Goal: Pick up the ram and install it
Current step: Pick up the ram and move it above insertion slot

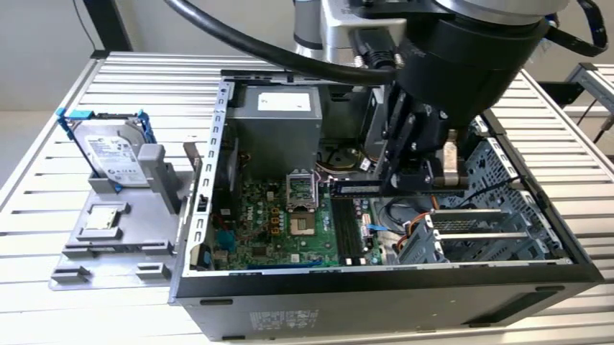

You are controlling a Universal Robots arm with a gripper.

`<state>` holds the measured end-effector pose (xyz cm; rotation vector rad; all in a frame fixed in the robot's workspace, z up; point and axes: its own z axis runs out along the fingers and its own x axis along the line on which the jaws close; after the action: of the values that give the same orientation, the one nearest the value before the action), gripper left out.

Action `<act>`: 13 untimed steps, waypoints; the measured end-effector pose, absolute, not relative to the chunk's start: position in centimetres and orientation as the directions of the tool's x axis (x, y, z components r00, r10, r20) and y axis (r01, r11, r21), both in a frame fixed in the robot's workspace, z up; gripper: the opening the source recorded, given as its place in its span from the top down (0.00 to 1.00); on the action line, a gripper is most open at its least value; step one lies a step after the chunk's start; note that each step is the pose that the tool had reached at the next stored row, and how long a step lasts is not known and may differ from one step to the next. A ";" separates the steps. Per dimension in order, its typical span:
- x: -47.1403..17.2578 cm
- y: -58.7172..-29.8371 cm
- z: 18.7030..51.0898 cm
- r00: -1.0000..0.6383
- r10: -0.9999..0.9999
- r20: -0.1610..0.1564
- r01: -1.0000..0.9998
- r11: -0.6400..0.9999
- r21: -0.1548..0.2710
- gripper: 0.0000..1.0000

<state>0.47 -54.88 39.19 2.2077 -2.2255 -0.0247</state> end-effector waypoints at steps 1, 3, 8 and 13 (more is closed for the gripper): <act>0.9 -54.9 39.2 -0.008 -1.000 -0.006 -1.000 0.008 0.016 1.00; 1.9 -54.9 39.2 -0.008 -1.000 -0.006 -1.000 0.008 0.016 1.00; 3.3 -54.9 39.2 -0.008 -1.000 -0.006 -1.000 0.008 0.016 1.00; 3.3 -54.9 39.2 -0.007 -1.000 -0.006 -1.000 0.007 0.016 1.00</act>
<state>3.26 -54.87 39.19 2.2082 -2.2247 -0.0246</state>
